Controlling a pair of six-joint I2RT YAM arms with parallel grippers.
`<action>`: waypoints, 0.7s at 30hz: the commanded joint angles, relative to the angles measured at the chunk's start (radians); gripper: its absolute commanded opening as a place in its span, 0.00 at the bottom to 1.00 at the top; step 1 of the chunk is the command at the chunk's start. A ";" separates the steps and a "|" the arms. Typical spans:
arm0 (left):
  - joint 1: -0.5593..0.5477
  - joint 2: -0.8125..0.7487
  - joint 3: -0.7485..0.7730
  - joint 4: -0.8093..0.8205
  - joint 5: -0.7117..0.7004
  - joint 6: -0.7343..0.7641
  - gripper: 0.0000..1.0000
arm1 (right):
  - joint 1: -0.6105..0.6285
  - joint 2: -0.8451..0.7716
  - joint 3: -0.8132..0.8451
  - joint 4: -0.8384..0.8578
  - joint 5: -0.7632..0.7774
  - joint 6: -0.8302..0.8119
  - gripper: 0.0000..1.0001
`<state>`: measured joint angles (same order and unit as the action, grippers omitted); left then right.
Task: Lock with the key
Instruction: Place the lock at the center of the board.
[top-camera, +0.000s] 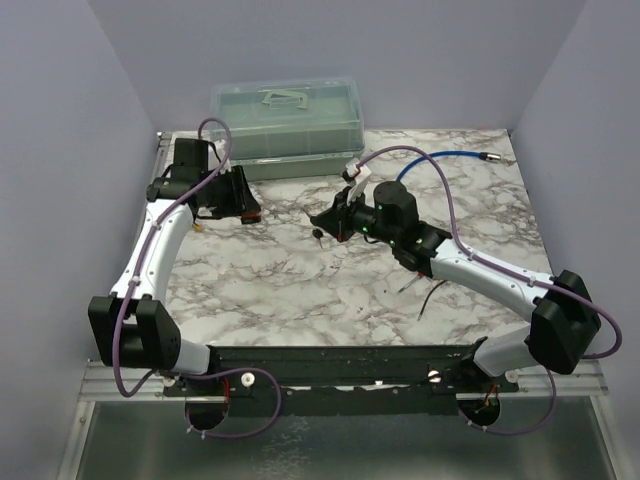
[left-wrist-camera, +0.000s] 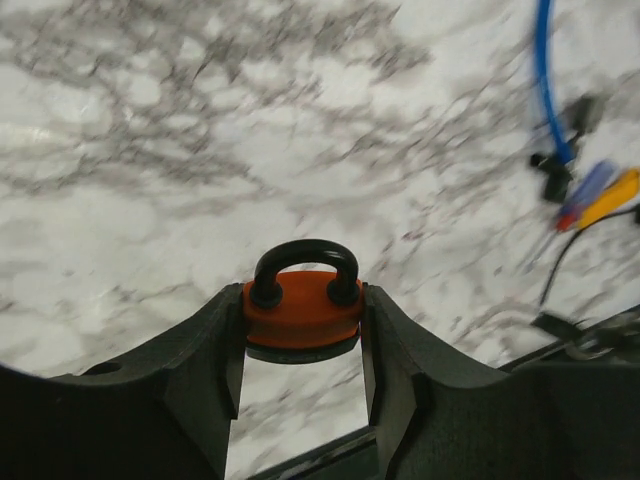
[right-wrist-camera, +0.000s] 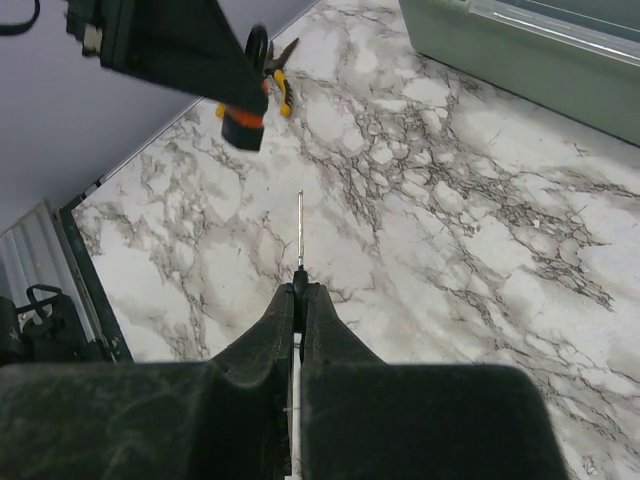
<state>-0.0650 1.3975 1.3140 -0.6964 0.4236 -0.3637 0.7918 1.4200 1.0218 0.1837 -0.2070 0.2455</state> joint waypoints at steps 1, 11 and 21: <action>0.002 0.027 -0.013 -0.373 -0.115 0.443 0.00 | -0.003 0.005 0.005 -0.004 -0.021 -0.037 0.00; 0.001 0.039 -0.230 -0.422 -0.239 0.586 0.00 | -0.003 0.033 -0.028 0.049 -0.097 -0.096 0.00; 0.000 0.132 -0.297 -0.351 -0.287 0.574 0.05 | -0.003 0.039 -0.049 0.059 -0.122 -0.119 0.00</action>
<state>-0.0654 1.5055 1.0241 -1.0817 0.1867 0.1925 0.7906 1.4460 0.9936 0.2096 -0.2901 0.1497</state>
